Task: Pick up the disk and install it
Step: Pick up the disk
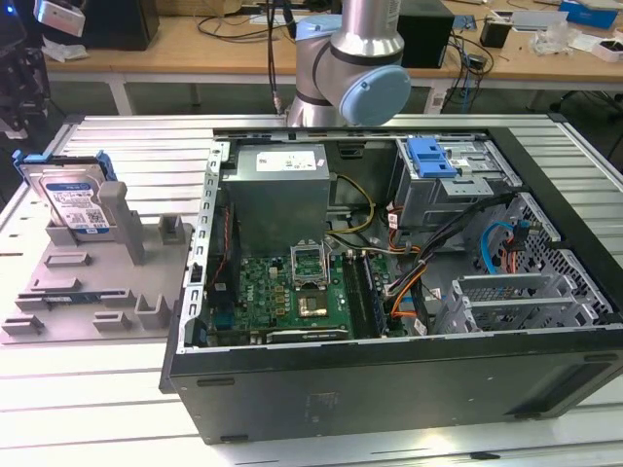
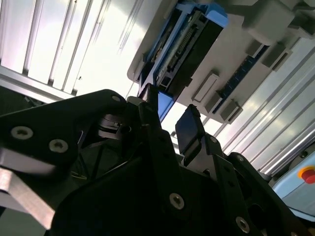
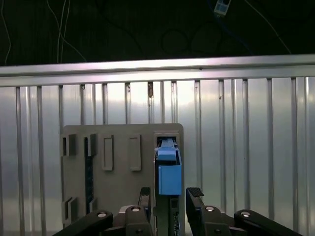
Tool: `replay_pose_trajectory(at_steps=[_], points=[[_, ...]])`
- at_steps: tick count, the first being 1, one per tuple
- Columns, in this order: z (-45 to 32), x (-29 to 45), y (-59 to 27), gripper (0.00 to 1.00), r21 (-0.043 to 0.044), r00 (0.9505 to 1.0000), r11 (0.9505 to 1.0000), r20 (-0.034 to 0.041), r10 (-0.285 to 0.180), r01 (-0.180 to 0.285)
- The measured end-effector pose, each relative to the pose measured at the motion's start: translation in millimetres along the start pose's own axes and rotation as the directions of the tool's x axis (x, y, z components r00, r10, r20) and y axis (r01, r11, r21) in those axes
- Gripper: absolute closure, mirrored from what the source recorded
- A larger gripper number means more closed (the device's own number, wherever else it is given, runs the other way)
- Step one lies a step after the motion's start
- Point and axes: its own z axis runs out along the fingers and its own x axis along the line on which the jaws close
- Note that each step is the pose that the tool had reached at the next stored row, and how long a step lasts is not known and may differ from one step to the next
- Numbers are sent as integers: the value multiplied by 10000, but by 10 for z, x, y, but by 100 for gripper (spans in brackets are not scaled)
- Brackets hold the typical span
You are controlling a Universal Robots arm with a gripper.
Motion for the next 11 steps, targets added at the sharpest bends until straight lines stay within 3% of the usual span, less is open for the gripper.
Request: replay_pose_trajectory(at_steps=[11], points=[[98,6,6,58,2,10000,10000,1,-1,1]])
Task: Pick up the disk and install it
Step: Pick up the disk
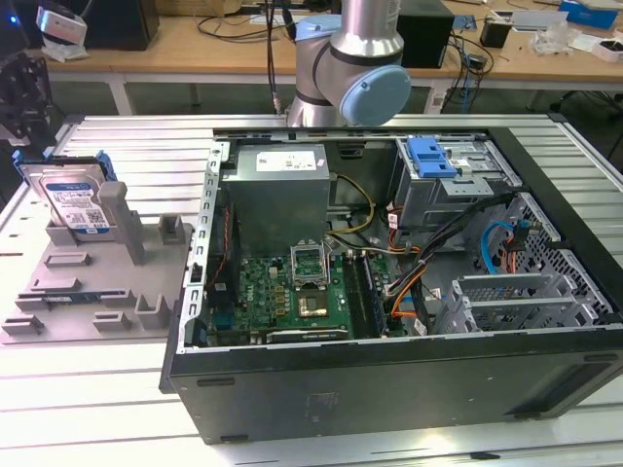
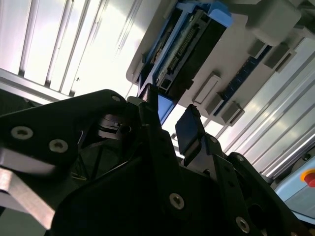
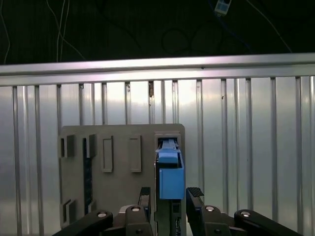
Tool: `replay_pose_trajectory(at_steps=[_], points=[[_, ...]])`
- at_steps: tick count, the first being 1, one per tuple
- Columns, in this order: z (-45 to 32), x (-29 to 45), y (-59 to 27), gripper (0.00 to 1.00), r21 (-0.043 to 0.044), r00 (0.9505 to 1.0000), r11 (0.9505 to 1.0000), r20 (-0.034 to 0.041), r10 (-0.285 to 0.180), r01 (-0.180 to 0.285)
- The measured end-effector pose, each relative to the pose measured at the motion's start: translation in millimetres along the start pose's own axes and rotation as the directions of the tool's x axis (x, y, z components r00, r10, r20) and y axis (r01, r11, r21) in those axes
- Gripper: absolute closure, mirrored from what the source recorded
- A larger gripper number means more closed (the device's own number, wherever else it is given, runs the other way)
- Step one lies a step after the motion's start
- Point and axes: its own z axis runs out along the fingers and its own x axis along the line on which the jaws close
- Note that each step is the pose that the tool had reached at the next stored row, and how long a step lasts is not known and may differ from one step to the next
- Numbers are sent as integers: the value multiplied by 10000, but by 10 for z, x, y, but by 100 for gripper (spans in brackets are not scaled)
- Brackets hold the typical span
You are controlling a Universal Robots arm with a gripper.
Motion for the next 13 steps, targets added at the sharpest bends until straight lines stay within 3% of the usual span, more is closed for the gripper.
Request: replay_pose_trajectory(at_steps=[13], points=[[51,-4,34,58,12,10000,10000,0,-2,2]])
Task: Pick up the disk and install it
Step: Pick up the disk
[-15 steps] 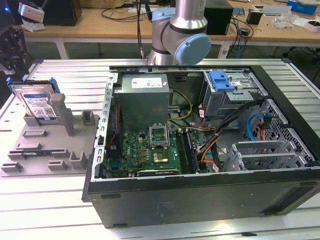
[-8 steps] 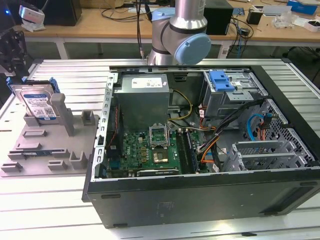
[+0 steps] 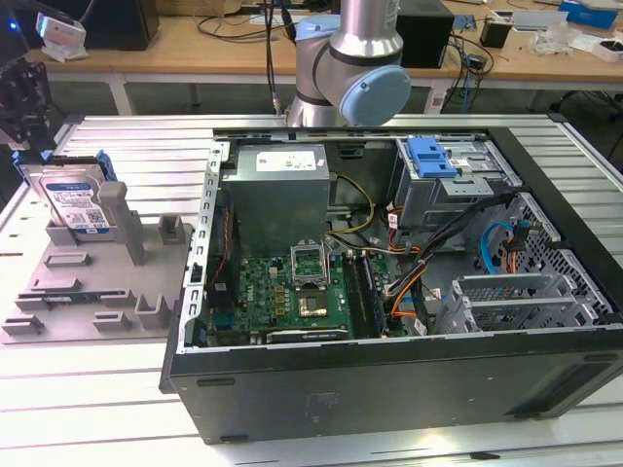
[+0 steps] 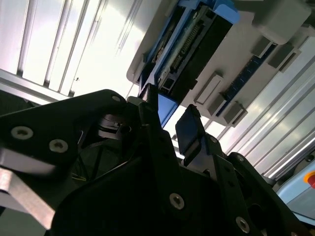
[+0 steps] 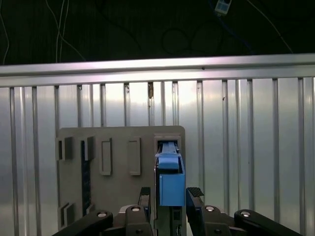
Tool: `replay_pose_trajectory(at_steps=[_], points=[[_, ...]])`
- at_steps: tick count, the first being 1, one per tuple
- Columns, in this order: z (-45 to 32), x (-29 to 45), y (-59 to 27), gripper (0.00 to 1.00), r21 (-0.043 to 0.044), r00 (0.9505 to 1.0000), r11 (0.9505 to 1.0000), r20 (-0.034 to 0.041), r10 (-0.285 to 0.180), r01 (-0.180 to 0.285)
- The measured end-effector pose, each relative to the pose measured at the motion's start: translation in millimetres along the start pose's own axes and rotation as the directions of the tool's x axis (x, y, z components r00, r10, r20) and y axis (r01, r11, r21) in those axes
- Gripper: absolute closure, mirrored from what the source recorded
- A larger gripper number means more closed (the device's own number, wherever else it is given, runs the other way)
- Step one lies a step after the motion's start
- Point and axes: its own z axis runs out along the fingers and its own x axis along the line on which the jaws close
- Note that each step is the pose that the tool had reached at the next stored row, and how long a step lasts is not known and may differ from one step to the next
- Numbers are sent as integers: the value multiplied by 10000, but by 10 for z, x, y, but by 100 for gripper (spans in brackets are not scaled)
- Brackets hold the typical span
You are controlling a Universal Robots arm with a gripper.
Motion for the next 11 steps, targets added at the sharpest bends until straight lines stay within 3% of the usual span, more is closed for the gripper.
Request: replay_pose_trajectory(at_steps=[11], points=[[17,-31,6,58,5,10000,10000,1,-4,4]])
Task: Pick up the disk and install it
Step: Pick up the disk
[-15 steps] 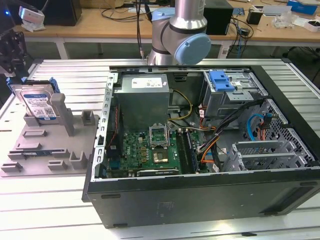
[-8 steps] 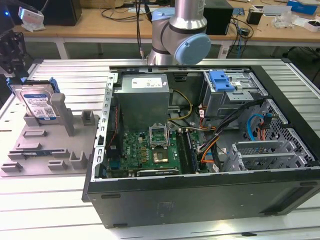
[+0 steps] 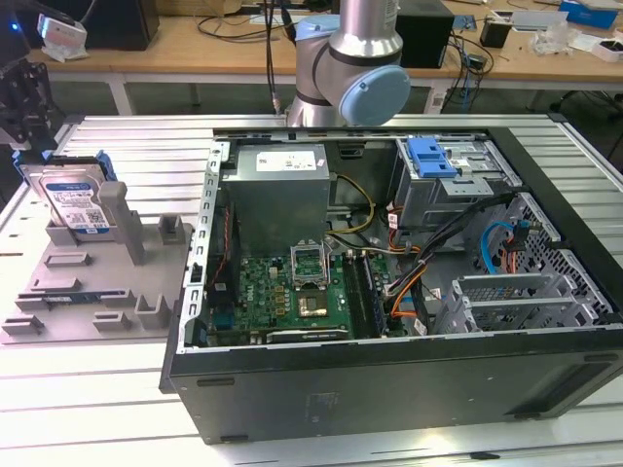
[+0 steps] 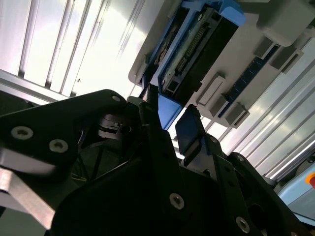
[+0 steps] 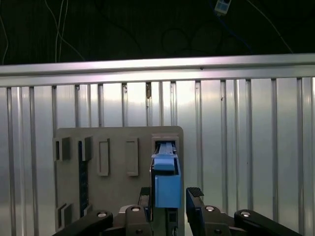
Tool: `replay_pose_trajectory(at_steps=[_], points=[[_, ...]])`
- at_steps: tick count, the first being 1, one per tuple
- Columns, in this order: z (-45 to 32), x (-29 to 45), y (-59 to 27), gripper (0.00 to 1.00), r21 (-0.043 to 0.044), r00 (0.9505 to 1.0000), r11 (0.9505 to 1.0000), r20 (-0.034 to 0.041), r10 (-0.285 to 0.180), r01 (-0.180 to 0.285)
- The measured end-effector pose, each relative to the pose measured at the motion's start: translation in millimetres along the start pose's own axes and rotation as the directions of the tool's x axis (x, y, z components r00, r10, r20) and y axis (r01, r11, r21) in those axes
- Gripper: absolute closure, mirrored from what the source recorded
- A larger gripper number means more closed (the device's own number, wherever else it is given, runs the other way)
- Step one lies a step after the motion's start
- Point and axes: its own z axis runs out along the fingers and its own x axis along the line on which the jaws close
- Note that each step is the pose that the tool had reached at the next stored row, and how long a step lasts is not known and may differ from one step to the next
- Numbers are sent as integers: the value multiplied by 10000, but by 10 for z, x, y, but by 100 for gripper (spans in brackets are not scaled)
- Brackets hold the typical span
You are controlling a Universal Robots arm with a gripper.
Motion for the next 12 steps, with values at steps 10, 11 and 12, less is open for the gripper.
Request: replay_pose_trajectory(at_steps=[10,11,12], points=[[54,-4,18,58,2,10000,10000,1,2,-2],[59,-4,21,56,3,10000,10000,1,2,-2],[62,-5,23,56,2,10000,10000,1,3,-3]])
